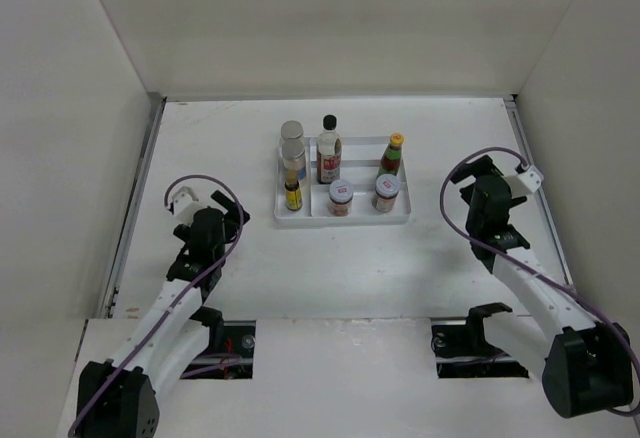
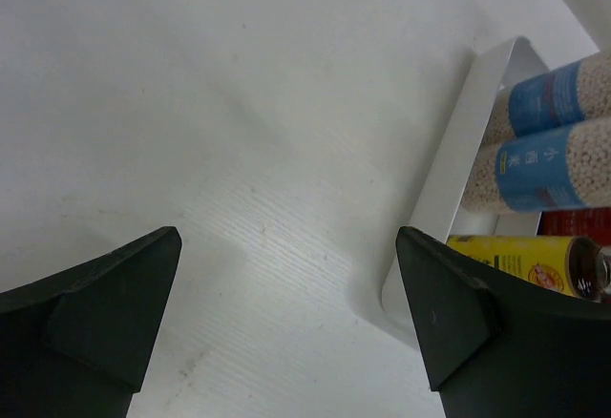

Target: Organize the condiment bottles

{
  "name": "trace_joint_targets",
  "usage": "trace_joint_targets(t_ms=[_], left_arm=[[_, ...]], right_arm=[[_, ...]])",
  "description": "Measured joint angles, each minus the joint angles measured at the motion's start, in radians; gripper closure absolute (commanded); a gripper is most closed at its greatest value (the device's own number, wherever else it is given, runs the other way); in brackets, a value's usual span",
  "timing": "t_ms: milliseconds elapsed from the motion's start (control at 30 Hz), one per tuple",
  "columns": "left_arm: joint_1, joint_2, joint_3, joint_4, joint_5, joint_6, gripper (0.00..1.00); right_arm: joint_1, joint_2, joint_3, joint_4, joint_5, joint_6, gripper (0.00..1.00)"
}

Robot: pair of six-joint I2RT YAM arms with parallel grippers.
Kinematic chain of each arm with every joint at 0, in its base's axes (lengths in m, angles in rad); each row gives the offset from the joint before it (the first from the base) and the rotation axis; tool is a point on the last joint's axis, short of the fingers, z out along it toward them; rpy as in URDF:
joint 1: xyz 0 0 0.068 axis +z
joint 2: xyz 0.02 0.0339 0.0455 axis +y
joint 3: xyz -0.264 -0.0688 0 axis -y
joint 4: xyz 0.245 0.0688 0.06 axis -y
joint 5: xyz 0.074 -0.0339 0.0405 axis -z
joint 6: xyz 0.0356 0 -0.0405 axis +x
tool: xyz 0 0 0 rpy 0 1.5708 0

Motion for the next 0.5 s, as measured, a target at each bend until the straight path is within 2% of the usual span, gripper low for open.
trace_joint_targets(t_ms=[200,333,500], left_arm=[[-0.024,-0.008,0.04,-0.09,0.054,-0.004,0.0],[-0.049,-0.029,0.068,-0.097,0.057,-0.004,0.0],[-0.062,0.024,0.091,-0.098,0.06,-0.004,0.0]], right_arm=[[-0.005,0.001,-0.016,0.016,-0.018,0.027,0.0],[-0.012,0.002,-0.019,0.016,-0.034,0.034,0.0],[-0.012,0.018,-0.019,0.019,-0.048,0.037,0.0]])
